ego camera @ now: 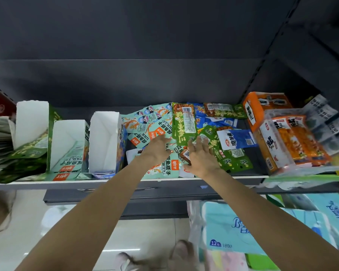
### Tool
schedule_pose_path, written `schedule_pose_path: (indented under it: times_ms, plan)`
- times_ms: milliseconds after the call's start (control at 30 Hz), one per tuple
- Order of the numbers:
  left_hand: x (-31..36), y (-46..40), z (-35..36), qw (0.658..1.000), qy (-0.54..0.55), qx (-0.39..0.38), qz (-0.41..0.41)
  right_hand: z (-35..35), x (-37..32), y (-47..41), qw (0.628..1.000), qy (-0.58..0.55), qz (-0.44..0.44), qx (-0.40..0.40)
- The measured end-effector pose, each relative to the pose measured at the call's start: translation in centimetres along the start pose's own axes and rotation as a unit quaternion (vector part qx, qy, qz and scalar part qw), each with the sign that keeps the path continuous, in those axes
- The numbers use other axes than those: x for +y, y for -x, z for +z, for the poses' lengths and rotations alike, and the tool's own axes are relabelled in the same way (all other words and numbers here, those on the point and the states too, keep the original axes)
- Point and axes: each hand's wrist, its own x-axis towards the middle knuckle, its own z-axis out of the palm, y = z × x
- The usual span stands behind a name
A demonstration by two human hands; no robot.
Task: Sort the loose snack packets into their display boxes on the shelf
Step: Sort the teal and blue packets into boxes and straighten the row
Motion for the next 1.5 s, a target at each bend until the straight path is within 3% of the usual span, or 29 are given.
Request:
schedule_pose_path:
  times_ms: [67, 133, 233, 300, 367, 433, 467, 500, 567, 633, 733, 833, 1033, 1233, 1400, 1500]
  plan:
    - [-0.6, 0.1, 0.4, 0.999, -0.034, -0.006, 0.008, 0.0, -0.5, 0.3, 0.999, 0.016, -0.020, 0.021]
    - [-0.9, 0.3, 0.5, 1.000, 0.008, -0.005, 0.009, -0.9, -1.1, 1.1, 0.997, 0.042, -0.036, 0.062]
    - [-0.4, 0.9, -0.1, 0.989, 0.142, 0.039, 0.010, -3.1, -0.9, 2.1, 0.976, -0.089, -0.039, 0.195]
    - [0.1, 1.4, -0.9, 0.967, 0.252, 0.048, -0.008, -4.9, -1.0, 2.8, 0.926, -0.244, -0.034, 0.285]
    - [0.6, 1.9, -2.0, 0.934, 0.356, 0.016, -0.033, -6.7, -1.7, 3.4, 0.844, -0.418, -0.007, 0.336]
    - [0.7, 2.7, -3.3, 0.885, 0.461, -0.032, -0.050, -7.9, -2.8, 3.6, 0.752, -0.565, 0.017, 0.339]
    - [0.5, 3.2, -4.1, 0.861, 0.505, -0.036, -0.041, -8.5, -3.6, 3.7, 0.725, -0.606, 0.024, 0.326]
    - [0.2, 3.7, -4.9, 0.840, 0.542, -0.018, -0.027, -8.8, -4.3, 3.5, 0.721, -0.621, 0.026, 0.305]
    - [-1.2, 5.0, -6.7, 0.800, 0.595, 0.076, 0.001, -9.6, -6.1, 3.8, 0.747, -0.615, 0.005, 0.252]
    - [-3.1, 6.8, -8.9, 0.793, 0.582, 0.176, 0.022, -10.2, -8.2, 4.1, 0.760, -0.618, -0.051, 0.194]
    - [-6.6, 9.9, -12.0, 0.833, 0.496, 0.231, 0.083, -10.5, -12.7, 4.1, 0.792, -0.586, -0.116, 0.129]
    - [-10.5, 12.7, -14.8, 0.863, 0.408, 0.271, 0.122, -10.2, -18.1, 3.4, 0.807, -0.557, -0.135, 0.140]
    - [-18.4, 16.9, -18.4, 0.891, 0.307, 0.301, 0.144, -9.8, -27.9, 2.0, 0.812, -0.545, -0.130, 0.161]
    - [-23.4, 19.5, -20.6, 0.887, 0.227, 0.378, 0.138, -10.2, -34.5, 1.6, 0.823, -0.498, -0.140, 0.233]
    - [-26.4, 19.7, -21.2, 0.931, 0.119, 0.337, 0.075, -9.8, -36.9, 1.4, 0.855, -0.450, -0.164, 0.198]
    - [-27.5, 19.9, -21.3, 0.930, 0.125, 0.337, 0.077, -9.4, -37.4, 1.8, 0.860, -0.420, -0.173, 0.230]
